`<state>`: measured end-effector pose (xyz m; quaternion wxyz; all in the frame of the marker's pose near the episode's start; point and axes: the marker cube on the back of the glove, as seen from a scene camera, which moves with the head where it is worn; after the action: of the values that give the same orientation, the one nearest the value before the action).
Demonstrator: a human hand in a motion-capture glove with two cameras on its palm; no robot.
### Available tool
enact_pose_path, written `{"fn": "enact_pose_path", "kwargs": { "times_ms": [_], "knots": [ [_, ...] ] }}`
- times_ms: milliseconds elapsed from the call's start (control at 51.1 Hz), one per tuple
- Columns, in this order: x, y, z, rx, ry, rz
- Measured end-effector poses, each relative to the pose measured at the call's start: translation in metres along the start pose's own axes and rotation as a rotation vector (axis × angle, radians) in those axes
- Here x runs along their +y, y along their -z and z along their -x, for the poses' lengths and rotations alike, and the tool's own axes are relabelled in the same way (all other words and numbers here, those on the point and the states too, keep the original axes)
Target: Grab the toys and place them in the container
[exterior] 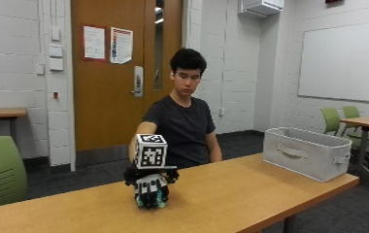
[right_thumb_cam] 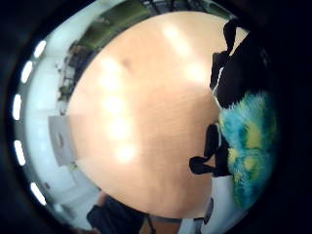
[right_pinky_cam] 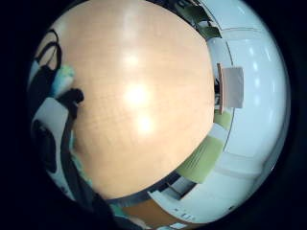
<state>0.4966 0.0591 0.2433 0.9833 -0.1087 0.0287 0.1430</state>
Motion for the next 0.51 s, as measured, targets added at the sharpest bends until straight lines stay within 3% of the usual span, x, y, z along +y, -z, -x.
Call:
{"fn": "enact_pose_path", "kwargs": {
  "times_ms": [254,508],
  "knots": [
    [0.004,0.015,0.008,-0.035,-0.037,0.054],
    [0.006,0.129,0.046,-0.038,0.063,-0.022]
  ]
}}
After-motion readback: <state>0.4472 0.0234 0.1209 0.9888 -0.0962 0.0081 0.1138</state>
